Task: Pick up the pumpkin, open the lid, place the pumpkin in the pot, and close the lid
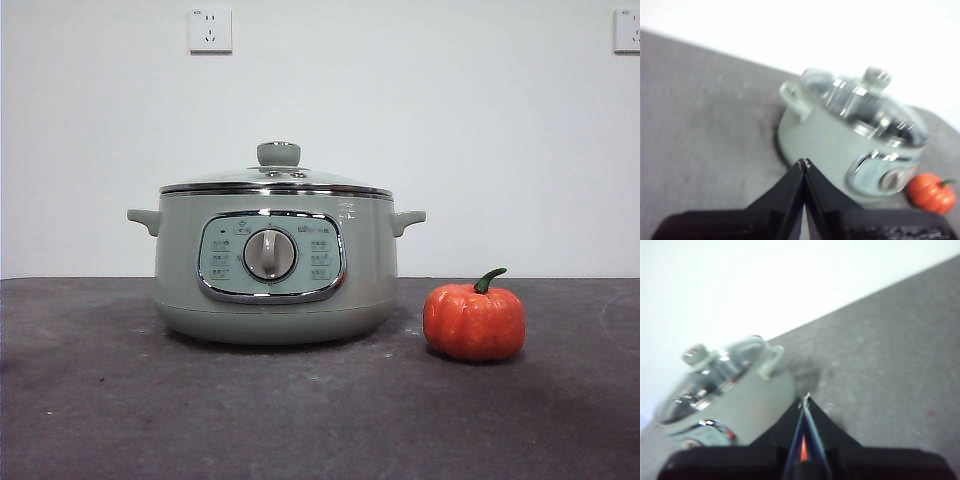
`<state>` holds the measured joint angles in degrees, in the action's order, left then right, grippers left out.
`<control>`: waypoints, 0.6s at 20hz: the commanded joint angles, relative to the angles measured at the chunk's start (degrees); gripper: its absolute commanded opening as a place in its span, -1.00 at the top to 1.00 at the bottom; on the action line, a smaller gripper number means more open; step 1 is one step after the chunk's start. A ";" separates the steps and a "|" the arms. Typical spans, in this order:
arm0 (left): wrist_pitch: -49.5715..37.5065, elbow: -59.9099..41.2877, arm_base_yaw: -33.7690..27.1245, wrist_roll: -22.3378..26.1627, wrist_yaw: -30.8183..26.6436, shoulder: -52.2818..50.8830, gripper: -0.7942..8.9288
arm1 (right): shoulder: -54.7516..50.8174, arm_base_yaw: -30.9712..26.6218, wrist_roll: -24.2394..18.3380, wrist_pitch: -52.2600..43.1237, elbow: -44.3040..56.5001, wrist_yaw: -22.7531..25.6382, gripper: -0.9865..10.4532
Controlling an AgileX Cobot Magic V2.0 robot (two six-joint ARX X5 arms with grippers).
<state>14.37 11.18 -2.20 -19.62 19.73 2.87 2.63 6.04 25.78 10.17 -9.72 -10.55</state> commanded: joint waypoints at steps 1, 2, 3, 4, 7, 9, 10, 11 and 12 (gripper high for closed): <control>2.12 3.58 -0.11 -0.24 0.35 1.11 0.85 | 2.75 0.15 0.50 -0.59 -3.91 -1.57 0.85; 3.34 5.18 -0.11 0.04 0.63 1.57 0.85 | 4.04 0.15 0.46 -0.28 -5.60 -2.05 0.85; 4.26 6.54 -0.13 0.50 1.20 2.21 0.85 | 5.20 0.15 0.17 0.11 -7.10 -2.89 0.85; 5.16 8.09 -0.11 1.14 1.99 3.26 0.85 | 6.69 0.15 -0.15 0.63 -8.96 -3.56 0.85; 7.93 12.79 -0.13 3.43 4.96 6.43 0.85 | 11.21 0.15 -2.45 3.28 -14.75 -7.21 0.85; 9.40 15.91 -0.11 4.74 7.39 9.03 0.85 | 14.40 0.15 -4.57 5.99 -18.78 -9.38 0.85; 10.16 17.55 -0.11 5.46 8.81 10.47 0.85 | 16.06 0.15 -5.95 8.02 -21.00 -10.62 0.85; 10.97 19.04 -0.13 6.29 9.97 11.78 0.85 | 17.51 0.15 -7.15 10.01 -23.02 -11.82 0.85; 11.93 20.72 -0.11 7.21 11.28 13.38 0.85 | 19.21 0.15 -8.61 12.48 -25.40 -12.87 0.85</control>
<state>26.15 31.22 -2.20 -14.98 30.09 15.51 20.86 6.04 20.62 21.34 -33.23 -22.65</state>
